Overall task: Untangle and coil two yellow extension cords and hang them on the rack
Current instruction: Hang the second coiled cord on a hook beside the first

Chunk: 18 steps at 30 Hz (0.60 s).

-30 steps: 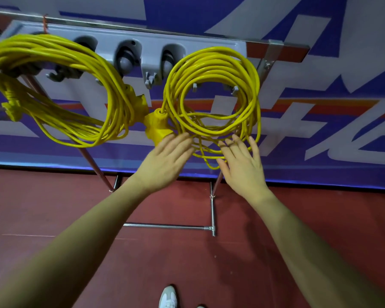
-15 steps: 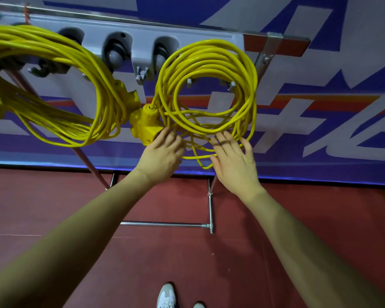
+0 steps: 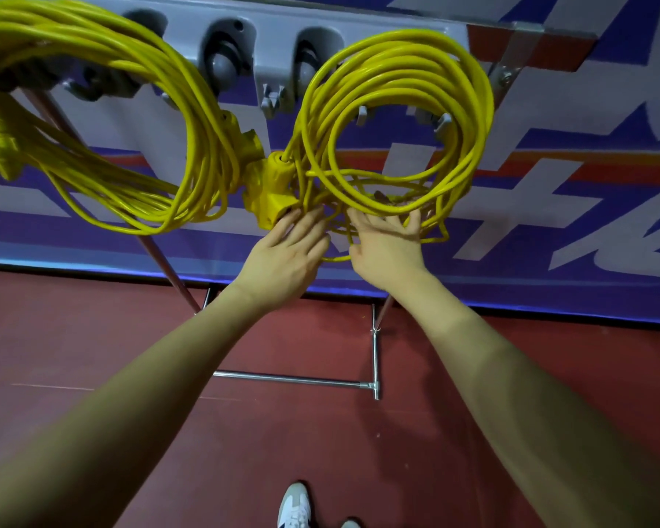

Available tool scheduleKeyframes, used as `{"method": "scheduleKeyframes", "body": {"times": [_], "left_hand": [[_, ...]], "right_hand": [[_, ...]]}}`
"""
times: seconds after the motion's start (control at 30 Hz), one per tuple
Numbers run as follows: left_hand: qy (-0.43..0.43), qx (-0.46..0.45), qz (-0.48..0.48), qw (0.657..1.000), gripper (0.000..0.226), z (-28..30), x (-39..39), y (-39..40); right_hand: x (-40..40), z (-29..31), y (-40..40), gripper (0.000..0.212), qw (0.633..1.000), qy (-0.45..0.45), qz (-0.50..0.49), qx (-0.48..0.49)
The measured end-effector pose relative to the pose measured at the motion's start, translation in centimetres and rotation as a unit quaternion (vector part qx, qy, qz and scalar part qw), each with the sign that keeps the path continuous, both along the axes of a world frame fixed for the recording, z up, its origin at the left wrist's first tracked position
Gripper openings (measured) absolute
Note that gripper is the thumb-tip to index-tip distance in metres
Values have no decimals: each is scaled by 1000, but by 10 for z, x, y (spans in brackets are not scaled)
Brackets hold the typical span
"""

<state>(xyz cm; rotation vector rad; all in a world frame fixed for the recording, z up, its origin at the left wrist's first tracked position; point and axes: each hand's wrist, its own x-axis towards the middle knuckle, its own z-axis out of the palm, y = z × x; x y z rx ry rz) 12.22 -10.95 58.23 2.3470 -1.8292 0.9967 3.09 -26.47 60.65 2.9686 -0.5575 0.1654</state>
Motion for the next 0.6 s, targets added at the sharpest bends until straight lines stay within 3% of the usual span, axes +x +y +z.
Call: {"method": "scheduleKeyframes", "body": {"times": [0.1,0.23,0.37,0.47,0.53,0.6], "left_hand": [[7,-20,-26,999,34,-1,1,6],[51,-62,-83,993,46,7,-5,16],[49,-88,-64,993,61,26,-9,16],[15,-113,-34,993,66,52,-9,6],[-21,-98,-5,995,68,66,-6,-2],[-42,-73,12,996,68,75,-2,-6]], "right_hand": [[-8,-11,8,43,996,-28,54,-66],[-28,-28,17,44,993,-62,97,-8],[-40,-12,25,30,966,-232,113,26],[-46,13,25,33,930,-348,121,-10],[-46,32,21,40,920,-369,117,-52],[-43,45,13,43,934,-331,102,-88]]}}
